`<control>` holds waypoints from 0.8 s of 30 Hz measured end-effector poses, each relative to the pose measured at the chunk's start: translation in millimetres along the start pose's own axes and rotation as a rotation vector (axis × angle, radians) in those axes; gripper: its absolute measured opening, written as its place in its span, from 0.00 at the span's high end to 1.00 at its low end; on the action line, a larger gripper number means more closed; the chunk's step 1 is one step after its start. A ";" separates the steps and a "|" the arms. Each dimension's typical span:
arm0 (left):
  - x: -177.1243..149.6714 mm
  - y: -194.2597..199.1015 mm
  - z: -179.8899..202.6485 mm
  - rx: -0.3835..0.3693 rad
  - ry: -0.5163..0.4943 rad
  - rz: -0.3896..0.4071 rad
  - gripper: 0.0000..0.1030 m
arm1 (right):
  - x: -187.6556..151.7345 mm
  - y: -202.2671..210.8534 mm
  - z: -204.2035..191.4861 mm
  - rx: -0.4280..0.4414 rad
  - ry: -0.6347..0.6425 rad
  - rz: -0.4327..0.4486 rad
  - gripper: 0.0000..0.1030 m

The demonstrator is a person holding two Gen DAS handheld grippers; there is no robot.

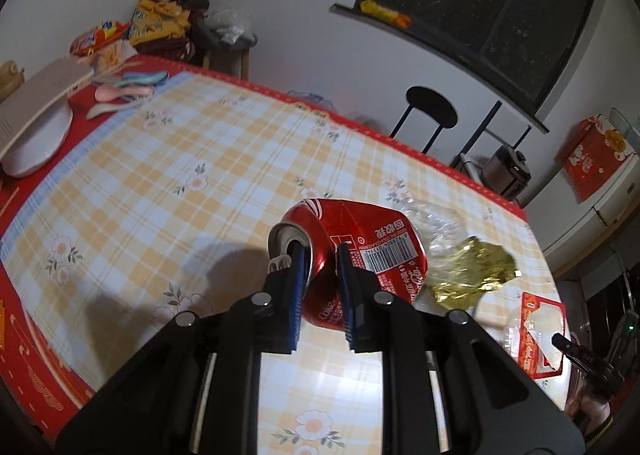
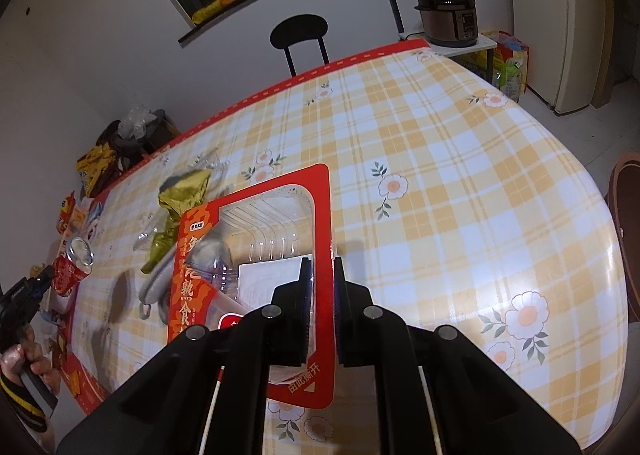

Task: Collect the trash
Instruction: 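Carry the tray over the bin with the right tool while the left tool holds the can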

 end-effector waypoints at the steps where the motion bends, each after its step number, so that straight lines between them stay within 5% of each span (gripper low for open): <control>1: 1.5 6.8 6.3 -0.008 -0.008 0.012 0.81 | 1.2 2.4 1.6 0.003 -0.003 0.006 0.89; 13: -9.7 34.6 105.4 -0.109 -0.104 0.030 0.81 | 16.7 53.8 77.9 -0.027 -0.087 0.101 0.89; 24: -49.8 30.9 213.4 -0.204 -0.183 -0.013 0.81 | 22.0 115.4 219.5 -0.200 -0.186 0.160 0.89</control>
Point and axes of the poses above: each gripper's, at about its wrist camera, not at the fingertips, and y roughly against the way its jaws point, z to its right, x to its top, the point moved 1 cm from there along -y, roughly the way its jaws point, and after that the axes turned 1 degree about y, right-handed, at the moved point
